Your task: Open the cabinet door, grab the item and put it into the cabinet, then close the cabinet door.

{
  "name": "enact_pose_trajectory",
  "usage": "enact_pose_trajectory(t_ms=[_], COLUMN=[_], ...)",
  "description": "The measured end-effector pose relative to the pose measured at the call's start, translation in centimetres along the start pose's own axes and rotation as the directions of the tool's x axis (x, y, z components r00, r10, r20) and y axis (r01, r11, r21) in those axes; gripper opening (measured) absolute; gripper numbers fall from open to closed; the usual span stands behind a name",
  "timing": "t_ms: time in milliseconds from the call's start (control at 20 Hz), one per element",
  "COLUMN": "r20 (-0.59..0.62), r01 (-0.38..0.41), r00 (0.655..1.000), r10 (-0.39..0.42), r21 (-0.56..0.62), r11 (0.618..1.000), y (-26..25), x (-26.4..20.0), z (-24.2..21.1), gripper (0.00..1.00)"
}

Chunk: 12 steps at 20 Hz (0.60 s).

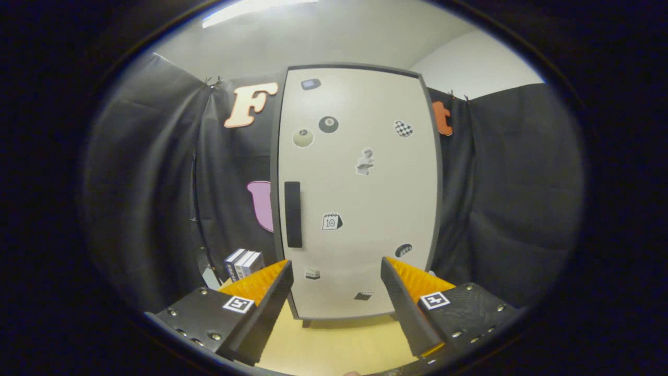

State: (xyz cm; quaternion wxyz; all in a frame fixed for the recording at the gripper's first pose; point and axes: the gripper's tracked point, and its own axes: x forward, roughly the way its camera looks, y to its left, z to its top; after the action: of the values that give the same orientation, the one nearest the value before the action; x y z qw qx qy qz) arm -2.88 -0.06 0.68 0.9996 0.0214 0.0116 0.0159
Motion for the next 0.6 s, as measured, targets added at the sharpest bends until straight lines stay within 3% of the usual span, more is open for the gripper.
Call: enact_pose_trajectory(t_ms=[350, 600], r20=[0.020, 0.010], r01=[0.050, 0.076], r00=[0.999, 0.997], r10=[-0.051, -0.076], r21=[0.033, 0.027], r11=[0.998, 0.997], y=[-2.5, -3.2], x=[-8.5, -10.5], z=[1.0, 0.5], gripper=[0.99, 1.00])
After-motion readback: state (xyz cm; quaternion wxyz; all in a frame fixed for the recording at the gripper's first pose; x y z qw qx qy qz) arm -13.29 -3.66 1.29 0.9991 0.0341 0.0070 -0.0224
